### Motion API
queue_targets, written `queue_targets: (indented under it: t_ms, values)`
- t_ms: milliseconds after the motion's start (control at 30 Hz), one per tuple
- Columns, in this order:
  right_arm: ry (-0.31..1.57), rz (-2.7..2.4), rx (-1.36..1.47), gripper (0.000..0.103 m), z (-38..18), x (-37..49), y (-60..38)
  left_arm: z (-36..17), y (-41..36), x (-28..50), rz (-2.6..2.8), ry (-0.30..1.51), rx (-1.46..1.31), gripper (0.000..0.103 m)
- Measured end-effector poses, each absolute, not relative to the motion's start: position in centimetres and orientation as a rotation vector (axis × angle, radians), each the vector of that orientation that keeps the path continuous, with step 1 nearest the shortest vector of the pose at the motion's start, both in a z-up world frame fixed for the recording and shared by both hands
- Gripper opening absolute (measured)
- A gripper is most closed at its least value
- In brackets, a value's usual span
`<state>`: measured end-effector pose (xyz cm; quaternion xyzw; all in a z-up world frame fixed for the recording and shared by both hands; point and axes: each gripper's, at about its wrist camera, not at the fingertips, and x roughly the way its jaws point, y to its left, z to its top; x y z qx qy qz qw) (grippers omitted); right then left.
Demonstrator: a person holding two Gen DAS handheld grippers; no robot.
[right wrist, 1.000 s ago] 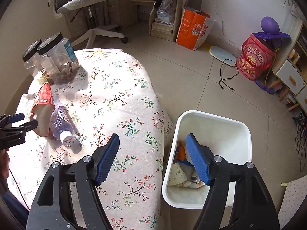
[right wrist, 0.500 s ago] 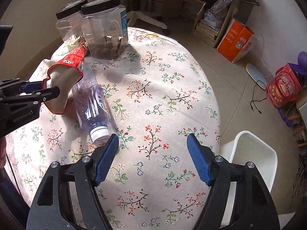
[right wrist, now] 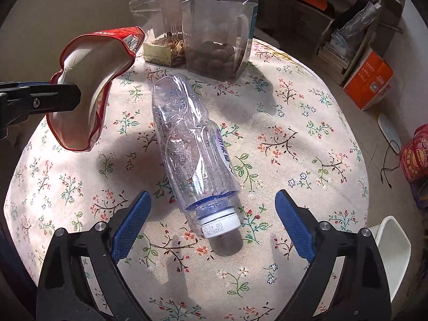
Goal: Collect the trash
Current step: 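Grasp the red noodle cup with the left tool while the right tool grasps the bottle, then carry the noodle cup and bottle over the bin and open both tools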
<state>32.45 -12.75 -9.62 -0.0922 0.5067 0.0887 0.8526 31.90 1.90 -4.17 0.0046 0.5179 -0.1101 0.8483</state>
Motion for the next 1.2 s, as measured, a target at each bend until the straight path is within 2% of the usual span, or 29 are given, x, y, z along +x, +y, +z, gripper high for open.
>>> queue_targets:
  t_ms: [100, 167, 233, 300, 333, 667, 1200]
  values:
    - [1.058, 0.189, -0.215, 0.090, -10.2, 32.7, -11.9, -4.2, 2.4, 31.8, -0.231, 1.096, 0.000, 0.033]
    - [1.045, 0.190, -0.245, 0.095, -10.4, 32.8, -11.0, -4.0, 2.6, 31.8, -0.234, 1.093, -0.007, 0.033]
    - [1.021, 0.184, -0.293, 0.093, -10.7, 33.1, -10.2, -3.8, 2.7, 31.7, -0.237, 1.082, -0.007, 0.033]
    - [1.012, 0.209, -0.300, 0.057, -10.9, 33.1, -10.0, -3.7, 2.7, 31.8, -0.236, 1.084, -0.007, 0.033]
    - [1.031, 0.225, -0.286, 0.055, -10.9, 33.2, -10.0, -3.6, 2.8, 31.8, -0.237, 1.083, -0.015, 0.033]
    - [1.033, 0.163, -0.147, 0.054, -6.4, 30.9, -13.3, -1.6, 2.4, 31.1, -0.269, 1.050, -0.058, 0.033]
    - [0.984, 0.006, 0.054, 0.054, -0.8, 25.5, -23.2, 0.9, -7.0, 28.1, -0.396, 1.003, 0.006, 0.033]
